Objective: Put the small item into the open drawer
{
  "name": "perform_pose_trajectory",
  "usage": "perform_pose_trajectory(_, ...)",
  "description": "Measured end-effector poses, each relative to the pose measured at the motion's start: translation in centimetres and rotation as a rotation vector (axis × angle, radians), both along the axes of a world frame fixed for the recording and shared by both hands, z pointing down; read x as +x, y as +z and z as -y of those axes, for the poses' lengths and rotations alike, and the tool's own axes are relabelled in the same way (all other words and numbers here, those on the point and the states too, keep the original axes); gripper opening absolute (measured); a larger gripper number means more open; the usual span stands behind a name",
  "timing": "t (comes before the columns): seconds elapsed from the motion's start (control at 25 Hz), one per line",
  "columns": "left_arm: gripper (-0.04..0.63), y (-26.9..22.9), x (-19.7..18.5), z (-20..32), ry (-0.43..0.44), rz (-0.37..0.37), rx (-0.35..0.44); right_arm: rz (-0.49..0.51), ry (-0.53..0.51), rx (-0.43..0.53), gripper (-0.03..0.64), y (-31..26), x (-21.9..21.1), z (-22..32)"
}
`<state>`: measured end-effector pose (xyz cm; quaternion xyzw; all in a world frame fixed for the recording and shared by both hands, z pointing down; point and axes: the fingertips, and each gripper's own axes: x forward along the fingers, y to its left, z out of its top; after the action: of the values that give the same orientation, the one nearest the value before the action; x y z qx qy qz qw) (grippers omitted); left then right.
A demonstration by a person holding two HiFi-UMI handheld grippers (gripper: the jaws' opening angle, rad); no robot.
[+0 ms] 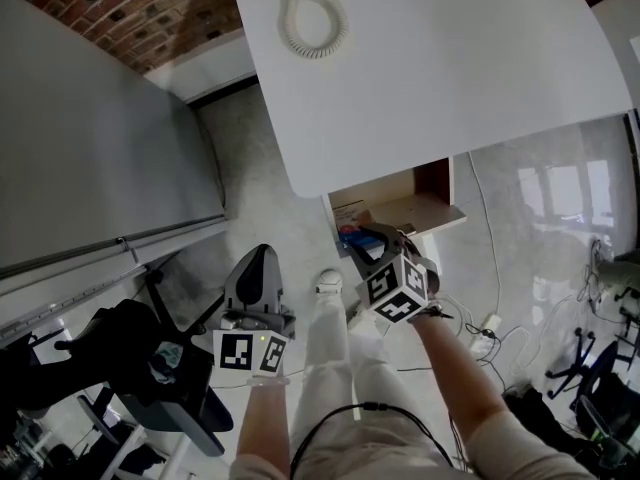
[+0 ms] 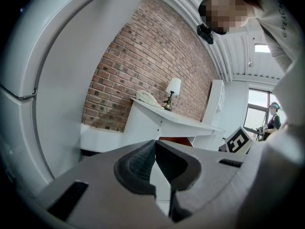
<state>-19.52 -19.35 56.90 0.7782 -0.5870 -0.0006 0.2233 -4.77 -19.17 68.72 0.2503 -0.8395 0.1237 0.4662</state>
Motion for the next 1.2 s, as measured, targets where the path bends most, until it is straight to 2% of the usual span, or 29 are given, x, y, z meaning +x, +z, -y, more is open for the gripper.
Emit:
perform_pose_trajectory(0.16, 0.006, -0.4, 0.5, -0.3, 0.005, 0.003, 0.005, 0.039, 0.032, 0.025, 0.086, -1.1, 0.4, 0.1)
perform_pose_trajectory(0.32, 0.005, -0.8, 1.2, -0.6, 0.013, 0.003, 0.012, 0.074, 0.050, 0.061, 0.008, -2.4, 1.0, 0.1)
perform_pose_trajectory(0.6, 0.005, -2.1, 2.5, -1.3, 0.035, 0.002, 0.025, 0.154, 0.094, 0.092, 0.006, -5.0, 2.1, -0.5)
perform_pose_trajectory(0.76, 0.005, -3.1, 3.2, -1.7, 0.048, 0.005, 0.034, 0.238, 0.172, 0.105, 0.006, -7.1, 3.2, -0.8)
perform_pose_trajectory(1.2, 0.005, -6.8, 3.6, -2.7, 0.052, 0.017, 0.080, 0.364, 0.275, 0.205, 0.006, -13.5, 6.0, -0.5)
